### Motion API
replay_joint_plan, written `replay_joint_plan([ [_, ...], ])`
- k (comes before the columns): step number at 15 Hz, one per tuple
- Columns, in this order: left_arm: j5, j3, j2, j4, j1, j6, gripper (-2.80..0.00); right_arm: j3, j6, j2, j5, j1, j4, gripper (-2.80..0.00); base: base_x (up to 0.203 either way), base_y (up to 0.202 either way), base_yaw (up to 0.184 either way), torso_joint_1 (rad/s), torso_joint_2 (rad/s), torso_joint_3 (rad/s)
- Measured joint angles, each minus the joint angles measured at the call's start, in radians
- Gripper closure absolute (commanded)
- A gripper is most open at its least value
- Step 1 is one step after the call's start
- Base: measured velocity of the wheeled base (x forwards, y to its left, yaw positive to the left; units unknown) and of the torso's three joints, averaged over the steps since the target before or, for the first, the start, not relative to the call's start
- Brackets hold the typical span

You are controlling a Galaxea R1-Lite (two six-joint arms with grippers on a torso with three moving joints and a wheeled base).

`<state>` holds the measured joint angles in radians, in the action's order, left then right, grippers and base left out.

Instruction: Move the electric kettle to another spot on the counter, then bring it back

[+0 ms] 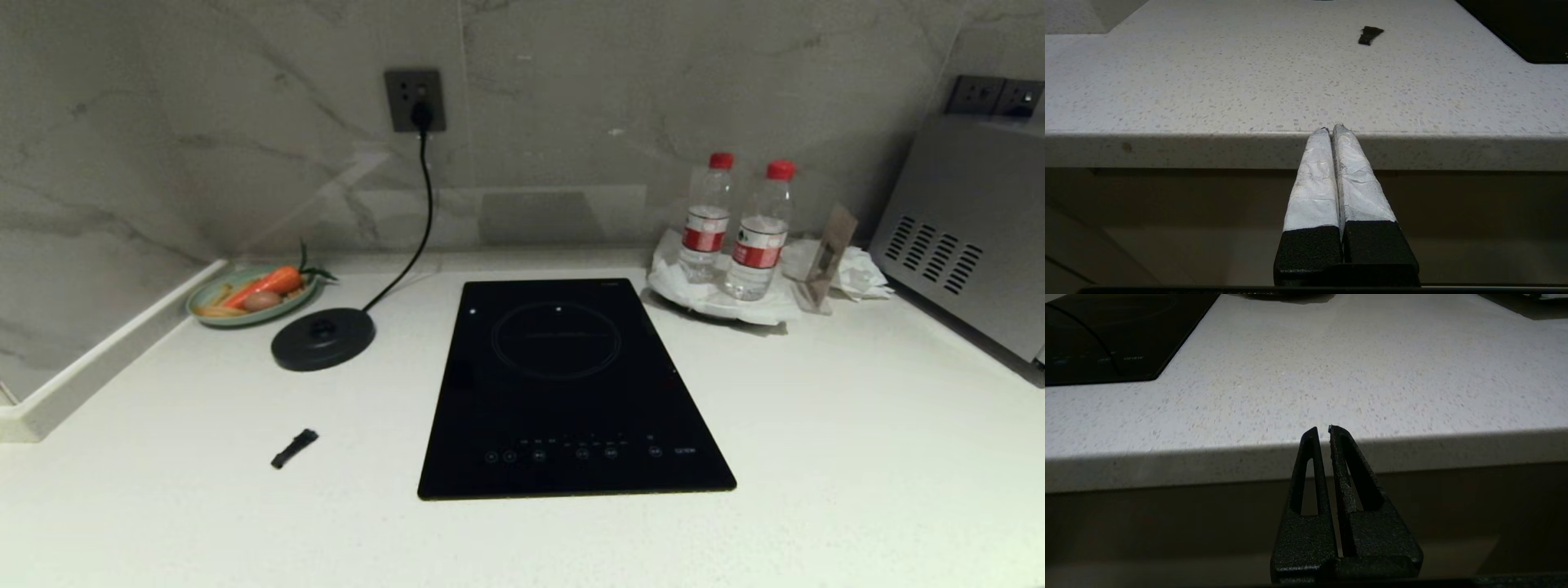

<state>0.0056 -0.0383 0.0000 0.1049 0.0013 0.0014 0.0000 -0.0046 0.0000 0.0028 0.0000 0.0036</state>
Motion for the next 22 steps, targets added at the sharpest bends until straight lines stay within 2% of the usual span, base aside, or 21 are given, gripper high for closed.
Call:
replay_joint_plan([
  [9,-0.001,0.000,0.000,0.000,0.000,0.002,0.00,0.000,0.000,0.000,0.000,0.000,-0.002,0.00,-0.009,0.000,-0.001,-0.006,0.02,0.013],
  [22,-0.001,0.000,0.000,0.000,-0.001,0.001,0.00,0.000,0.000,0.000,0.000,0.000,0.000,0.00,0.000,0.000,0.000,-0.059,0.43,0.363],
])
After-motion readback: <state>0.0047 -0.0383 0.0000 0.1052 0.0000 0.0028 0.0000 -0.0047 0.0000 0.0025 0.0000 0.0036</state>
